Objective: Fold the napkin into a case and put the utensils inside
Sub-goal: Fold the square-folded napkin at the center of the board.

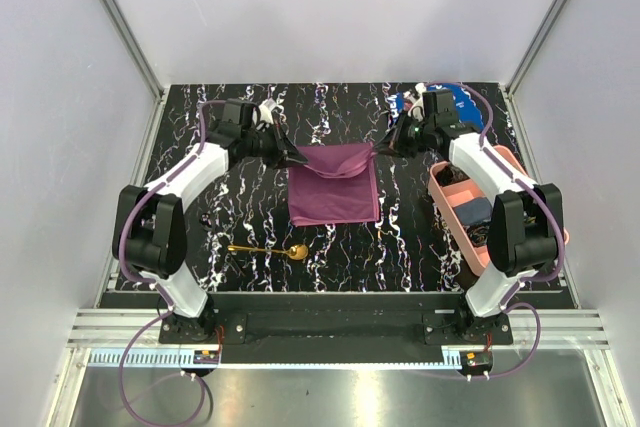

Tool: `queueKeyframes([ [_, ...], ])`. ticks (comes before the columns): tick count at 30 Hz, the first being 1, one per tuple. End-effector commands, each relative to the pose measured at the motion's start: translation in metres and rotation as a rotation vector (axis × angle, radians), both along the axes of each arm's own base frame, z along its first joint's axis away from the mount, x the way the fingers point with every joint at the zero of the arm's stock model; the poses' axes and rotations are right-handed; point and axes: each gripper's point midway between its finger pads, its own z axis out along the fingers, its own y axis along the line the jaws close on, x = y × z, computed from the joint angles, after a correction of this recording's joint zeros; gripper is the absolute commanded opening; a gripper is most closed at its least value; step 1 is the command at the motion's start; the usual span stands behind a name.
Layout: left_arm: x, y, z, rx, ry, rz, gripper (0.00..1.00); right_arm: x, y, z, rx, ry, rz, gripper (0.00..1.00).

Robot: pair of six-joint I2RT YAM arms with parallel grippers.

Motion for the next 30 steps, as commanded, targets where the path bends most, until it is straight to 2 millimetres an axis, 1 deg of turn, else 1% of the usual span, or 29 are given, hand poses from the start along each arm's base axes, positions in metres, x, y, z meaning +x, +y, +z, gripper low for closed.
queueKeyframes([
  [1, -0.002, -0.001, 0.015, -0.026, -0.024, -0.001, 0.08, 0.004, -0.003, 0.018, -0.003, -0.036, 0.038, 0.0],
  [2, -0.008, 0.002, 0.004, -0.013, 0.001, 0.006, 0.08, 0.001, -0.002, 0.015, 0.001, -0.026, 0.044, 0.0],
  [3, -0.012, 0.004, 0.006, -0.012, -0.005, 0.008, 0.08, -0.002, -0.002, 0.013, 0.003, -0.017, 0.049, 0.0],
  [4, -0.015, 0.005, 0.002, -0.008, 0.002, 0.008, 0.08, -0.006, -0.001, 0.008, 0.007, -0.001, 0.056, 0.0],
  [5, -0.024, 0.006, -0.007, -0.001, 0.031, 0.006, 0.08, -0.008, -0.001, 0.007, 0.007, 0.002, 0.061, 0.0],
  [7, -0.032, 0.009, -0.011, 0.002, 0.036, 0.01, 0.08, -0.013, -0.001, 0.004, 0.009, 0.011, 0.066, 0.0],
  [8, -0.035, 0.011, -0.016, 0.011, 0.045, 0.018, 0.08, -0.017, -0.002, -0.001, 0.009, 0.025, 0.071, 0.0],
  [9, -0.044, 0.013, -0.024, 0.018, 0.06, 0.02, 0.08, -0.019, -0.002, -0.002, 0.008, 0.028, 0.073, 0.0],
  [11, -0.051, 0.013, -0.031, 0.02, 0.076, 0.021, 0.08, -0.026, -0.002, -0.01, 0.01, 0.052, 0.085, 0.0],
  [12, -0.059, 0.014, -0.041, 0.027, 0.098, 0.02, 0.08, -0.028, -0.002, -0.014, 0.009, 0.062, 0.088, 0.0],
  [15, -0.07, 0.017, -0.058, 0.04, 0.131, 0.025, 0.08, -0.035, -0.002, -0.025, 0.012, 0.095, 0.095, 0.0],
  [16, -0.072, 0.017, -0.062, 0.044, 0.14, 0.024, 0.08, -0.039, -0.003, -0.032, 0.009, 0.111, 0.097, 0.0],
  [21, -0.078, 0.019, -0.074, 0.059, 0.16, 0.027, 0.08, -0.047, -0.004, -0.05, 0.002, 0.143, 0.099, 0.0],
  [23, -0.079, 0.021, -0.082, 0.077, 0.169, 0.035, 0.08, -0.05, -0.004, -0.061, 0.004, 0.168, 0.1, 0.0],
  [24, -0.078, 0.022, -0.084, 0.082, 0.167, 0.037, 0.08, -0.05, -0.003, -0.062, 0.015, 0.164, 0.103, 0.0],
  [26, -0.074, 0.022, -0.085, 0.093, 0.159, 0.041, 0.08, -0.052, -0.002, -0.072, 0.018, 0.188, 0.102, 0.0],
  [30, -0.063, 0.021, -0.085, 0.102, 0.139, 0.048, 0.08, -0.049, -0.001, -0.077, 0.018, 0.183, 0.099, 0.0],
])
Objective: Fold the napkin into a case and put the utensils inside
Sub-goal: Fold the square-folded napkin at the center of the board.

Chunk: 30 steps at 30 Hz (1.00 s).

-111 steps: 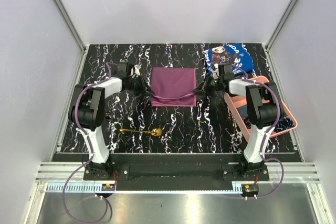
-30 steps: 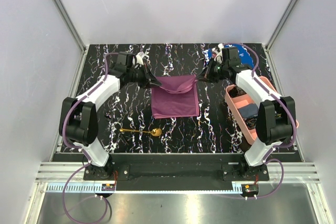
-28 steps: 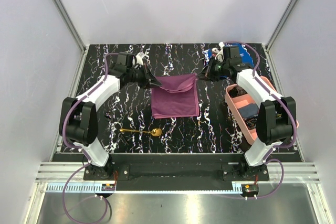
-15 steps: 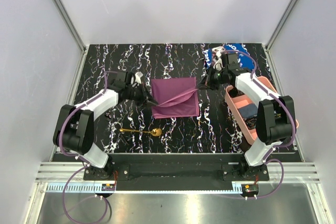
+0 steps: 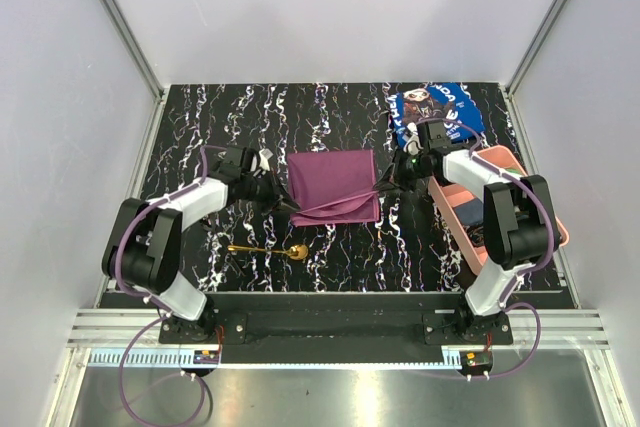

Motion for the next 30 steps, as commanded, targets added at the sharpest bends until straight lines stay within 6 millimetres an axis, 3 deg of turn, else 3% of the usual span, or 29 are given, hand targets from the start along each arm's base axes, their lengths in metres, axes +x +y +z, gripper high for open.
queueKeyframes([
  [1, 0.021, -0.001, 0.003, 0.02, -0.071, 0.009, 0.08, 0.011, 0.003, 0.002, 0.019, -0.053, 0.011, 0.0],
  [9, 0.043, -0.008, 0.019, 0.004, -0.126, 0.003, 0.07, 0.021, 0.003, 0.007, 0.013, -0.078, 0.007, 0.0],
  [15, 0.064, -0.006, 0.056, 0.002, -0.236, 0.021, 0.07, 0.035, 0.004, 0.025, 0.011, -0.129, -0.008, 0.0],
  [16, 0.075, -0.007, 0.073, -0.011, -0.277, 0.025, 0.08, 0.043, 0.006, 0.035, 0.019, -0.153, -0.011, 0.0],
  [17, 0.081, -0.007, 0.078, -0.022, -0.275, 0.028, 0.08, 0.048, 0.006, 0.035, 0.019, -0.149, -0.014, 0.0],
  [19, 0.098, -0.006, 0.094, -0.049, -0.291, 0.044, 0.08, 0.066, 0.009, 0.056, 0.029, -0.199, -0.02, 0.0],
  [20, 0.116, -0.005, 0.108, -0.056, -0.314, 0.054, 0.08, 0.072, 0.009, 0.056, 0.02, -0.197, -0.025, 0.0],
  [21, 0.125, -0.005, 0.116, -0.056, -0.331, 0.055, 0.07, 0.087, 0.011, 0.075, 0.03, -0.242, -0.03, 0.0],
  [23, 0.152, -0.003, 0.135, -0.06, -0.375, 0.068, 0.07, 0.102, 0.011, 0.083, 0.034, -0.261, -0.041, 0.0],
  [24, 0.16, -0.002, 0.14, -0.062, -0.389, 0.071, 0.07, 0.116, 0.013, 0.103, 0.044, -0.312, -0.045, 0.0],
  [25, 0.166, -0.002, 0.143, -0.065, -0.392, 0.071, 0.07, 0.124, 0.012, 0.107, 0.04, -0.327, -0.05, 0.0],
  [26, 0.179, 0.001, 0.147, -0.064, -0.408, 0.081, 0.07, 0.129, 0.014, 0.099, 0.043, -0.3, -0.043, 0.0],
  [27, 0.185, 0.003, 0.147, -0.062, -0.414, 0.088, 0.07, 0.14, 0.015, 0.114, 0.057, -0.337, -0.041, 0.0],
  [29, 0.193, 0.002, 0.144, -0.083, -0.404, 0.074, 0.07, 0.149, 0.015, 0.109, 0.055, -0.324, -0.044, 0.0],
  [30, 0.198, 0.003, 0.148, -0.086, -0.422, 0.07, 0.07, 0.156, 0.015, 0.117, 0.064, -0.341, -0.047, 0.0],
])
